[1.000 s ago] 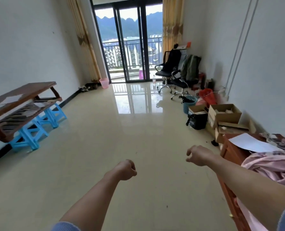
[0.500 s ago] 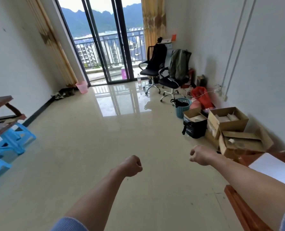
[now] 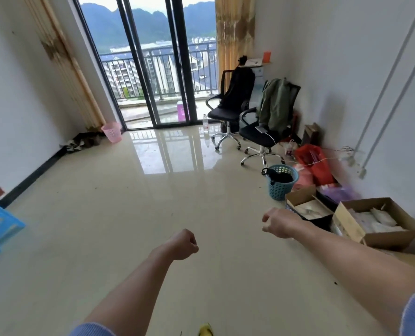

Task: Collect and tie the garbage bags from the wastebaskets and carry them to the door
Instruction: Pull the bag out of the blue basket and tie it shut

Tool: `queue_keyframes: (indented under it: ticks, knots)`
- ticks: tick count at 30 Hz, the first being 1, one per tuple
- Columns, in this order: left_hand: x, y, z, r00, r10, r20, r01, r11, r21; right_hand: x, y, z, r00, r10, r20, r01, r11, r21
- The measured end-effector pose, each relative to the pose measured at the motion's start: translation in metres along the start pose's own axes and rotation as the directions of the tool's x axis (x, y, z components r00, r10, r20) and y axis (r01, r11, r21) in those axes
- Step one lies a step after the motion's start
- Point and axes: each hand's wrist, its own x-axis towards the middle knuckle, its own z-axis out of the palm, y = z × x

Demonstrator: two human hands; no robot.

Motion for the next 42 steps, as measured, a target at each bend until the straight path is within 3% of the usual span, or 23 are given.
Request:
queue_keyframes:
  ticks: [9, 14, 22, 27, 33, 37, 42]
  knots:
    - [0.244, 0.062, -0.143, 0.994, 0.095, 0.049, -0.098, 0.994, 0.049, 0.21, -0.008, -0.092, 0.978, 0.207, 0.024, -0.208, 0.97, 0.123]
    - [0.366, 0.124, -0.182, 0.982, 0.165, 0.095, -0.171, 0.983, 0.062, 0.309, 0.01, -0.14, 0.959, 0.283, 0.014, -0.281, 0.945, 0.169]
    - [0.564, 0.219, -0.222, 0.969, 0.192, 0.155, -0.211, 0.971, 0.111, 0.51, 0.063, -0.208, 0.942, 0.328, 0.063, -0.334, 0.916, 0.221]
    - [0.673, 0.277, -0.267, 0.975, 0.202, 0.094, -0.209, 0.975, 0.071, 0.622, 0.089, -0.267, 0.939, 0.333, 0.083, -0.343, 0.914, 0.217]
    - [0.797, 0.324, -0.306, 0.966, 0.179, 0.188, -0.201, 0.974, 0.104, 0.733, 0.105, -0.32, 0.934, 0.352, 0.058, -0.356, 0.912, 0.201]
    - [0.899, 0.359, -0.314, 0.948, 0.193, 0.252, -0.234, 0.961, 0.147, 0.808, 0.138, -0.325, 0.897, 0.437, 0.073, -0.441, 0.867, 0.232]
    - [1.015, 0.413, -0.312, 0.905, 0.227, 0.361, -0.304, 0.937, 0.172, 0.881, 0.18, -0.32, 0.787, 0.593, 0.17, -0.616, 0.735, 0.283]
